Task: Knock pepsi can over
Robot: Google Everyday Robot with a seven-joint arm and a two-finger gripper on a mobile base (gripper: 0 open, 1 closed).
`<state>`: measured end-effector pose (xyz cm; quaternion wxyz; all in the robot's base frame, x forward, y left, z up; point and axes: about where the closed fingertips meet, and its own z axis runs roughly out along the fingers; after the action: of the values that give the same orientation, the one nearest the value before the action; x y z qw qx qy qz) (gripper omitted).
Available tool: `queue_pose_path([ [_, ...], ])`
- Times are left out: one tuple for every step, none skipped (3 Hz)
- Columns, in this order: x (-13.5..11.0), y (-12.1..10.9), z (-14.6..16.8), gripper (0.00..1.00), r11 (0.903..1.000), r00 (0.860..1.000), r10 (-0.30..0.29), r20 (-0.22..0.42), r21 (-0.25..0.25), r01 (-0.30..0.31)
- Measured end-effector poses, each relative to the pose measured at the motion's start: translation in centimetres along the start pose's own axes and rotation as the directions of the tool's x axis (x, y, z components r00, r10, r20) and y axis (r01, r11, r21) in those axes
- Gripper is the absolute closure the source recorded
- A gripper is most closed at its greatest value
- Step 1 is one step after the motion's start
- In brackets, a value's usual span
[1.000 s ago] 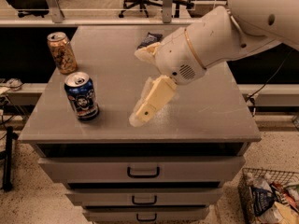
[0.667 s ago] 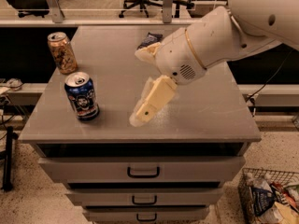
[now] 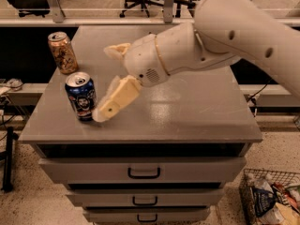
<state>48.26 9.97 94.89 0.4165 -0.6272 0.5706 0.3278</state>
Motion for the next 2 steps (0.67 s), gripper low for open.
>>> queue_pose_path([
  [-0.9,-0.1,5.0,0.00,0.9989,0.995,-0.021,0.093,-0.040,0.025],
  [-0.1,-0.3,8.6,0.00,0.9977,0.991,-0.017,0.136,-0.062,0.025],
])
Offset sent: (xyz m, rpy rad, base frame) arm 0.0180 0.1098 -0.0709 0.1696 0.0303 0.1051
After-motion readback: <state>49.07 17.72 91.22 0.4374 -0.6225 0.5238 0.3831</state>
